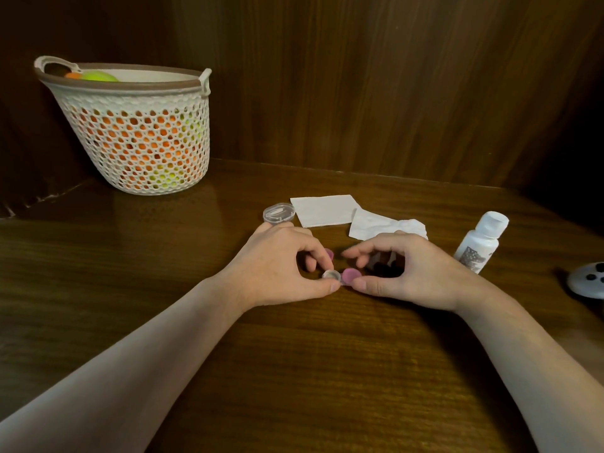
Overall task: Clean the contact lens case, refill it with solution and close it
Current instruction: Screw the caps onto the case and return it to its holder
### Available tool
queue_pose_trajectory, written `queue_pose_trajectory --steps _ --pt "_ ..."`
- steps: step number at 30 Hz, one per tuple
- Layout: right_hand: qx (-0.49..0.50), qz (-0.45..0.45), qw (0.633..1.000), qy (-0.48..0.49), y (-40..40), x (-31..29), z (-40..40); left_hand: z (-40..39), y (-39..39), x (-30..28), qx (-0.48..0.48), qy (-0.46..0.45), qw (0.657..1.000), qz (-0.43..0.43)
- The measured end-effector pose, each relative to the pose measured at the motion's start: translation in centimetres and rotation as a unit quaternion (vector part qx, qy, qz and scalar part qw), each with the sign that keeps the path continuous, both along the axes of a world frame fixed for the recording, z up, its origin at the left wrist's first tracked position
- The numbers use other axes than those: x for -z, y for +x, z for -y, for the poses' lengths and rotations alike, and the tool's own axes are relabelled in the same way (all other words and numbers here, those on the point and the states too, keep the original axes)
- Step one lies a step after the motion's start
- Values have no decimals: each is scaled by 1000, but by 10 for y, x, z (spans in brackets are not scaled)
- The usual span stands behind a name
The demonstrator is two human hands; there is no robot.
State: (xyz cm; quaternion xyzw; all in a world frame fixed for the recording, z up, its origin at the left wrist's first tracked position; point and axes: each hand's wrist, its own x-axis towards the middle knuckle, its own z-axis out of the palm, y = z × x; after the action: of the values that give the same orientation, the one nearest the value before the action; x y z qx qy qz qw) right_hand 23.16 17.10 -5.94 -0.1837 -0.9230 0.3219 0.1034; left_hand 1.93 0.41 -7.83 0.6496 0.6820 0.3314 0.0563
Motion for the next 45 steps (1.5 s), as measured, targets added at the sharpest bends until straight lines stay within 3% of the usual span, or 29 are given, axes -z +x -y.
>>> queue_pose_trajectory --steps 45 --pt "5 -9 1000 -3 -6 0 4 -1 -2 2 -5 2 1000 2"
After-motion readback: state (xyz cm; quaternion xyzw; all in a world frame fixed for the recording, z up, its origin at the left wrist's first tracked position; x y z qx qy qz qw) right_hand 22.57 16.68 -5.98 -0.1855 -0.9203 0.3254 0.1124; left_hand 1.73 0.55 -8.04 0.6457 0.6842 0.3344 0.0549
